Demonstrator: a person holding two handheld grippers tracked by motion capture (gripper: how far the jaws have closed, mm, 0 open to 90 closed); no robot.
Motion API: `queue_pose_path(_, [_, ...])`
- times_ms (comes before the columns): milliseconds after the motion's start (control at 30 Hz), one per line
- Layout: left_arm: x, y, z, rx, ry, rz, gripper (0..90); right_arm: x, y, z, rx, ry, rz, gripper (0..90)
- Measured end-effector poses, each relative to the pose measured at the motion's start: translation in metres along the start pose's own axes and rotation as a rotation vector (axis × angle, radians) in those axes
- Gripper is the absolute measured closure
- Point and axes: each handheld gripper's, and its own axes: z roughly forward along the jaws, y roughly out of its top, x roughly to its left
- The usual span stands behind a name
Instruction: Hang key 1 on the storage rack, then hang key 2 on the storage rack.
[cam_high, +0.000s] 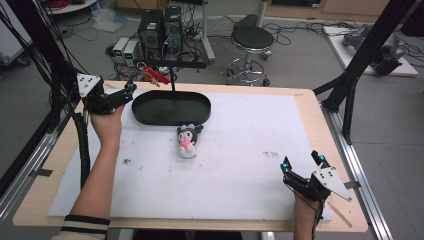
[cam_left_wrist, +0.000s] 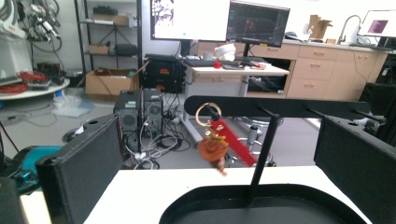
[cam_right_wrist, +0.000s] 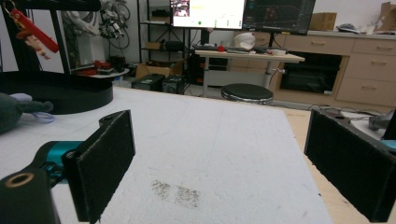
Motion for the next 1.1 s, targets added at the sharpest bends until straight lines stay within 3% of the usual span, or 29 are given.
queue_pose_path(133, [-0.003, 0.002, -0.011, -0.024, 0.006, 0.021, 1.7, -0.002, 0.003, -0.002, -0.019, -0.011, 0.007, 7.9])
queue_pose_path(333, [0.002, 0.001, -0.024, -0.034, 0.023, -0.003, 1.7, 0.003, 0.006, 0.001, -0.007, -0.021, -0.038, 7.9])
queue_pose_path(467, [0.004, 0.004, -0.032, -0.033, 0.031, -0.008, 1.7, 0.004, 0.011, 0.004, -0.018, -0.022, -0.039, 7.9])
queue_pose_path(667, [-0.006, 0.009, -0.043, -0.021, 0.021, -0.006, 1.7, 0.008, 0.014, 0.007, -0.018, -0.012, -0.068, 7.9])
queue_pose_path(800, [-0.014, 0.008, -0.045, -0.002, 0.005, 0.007, 1.7, 0.006, 0.017, 0.006, -0.027, -0.020, -0.057, 7.9])
queue_pose_path(1100, [-0.026, 0.008, -0.052, -0.013, -0.014, 0.006, 1.7, -0.002, 0.017, 0.000, -0.046, -0.039, -0.029, 7.9])
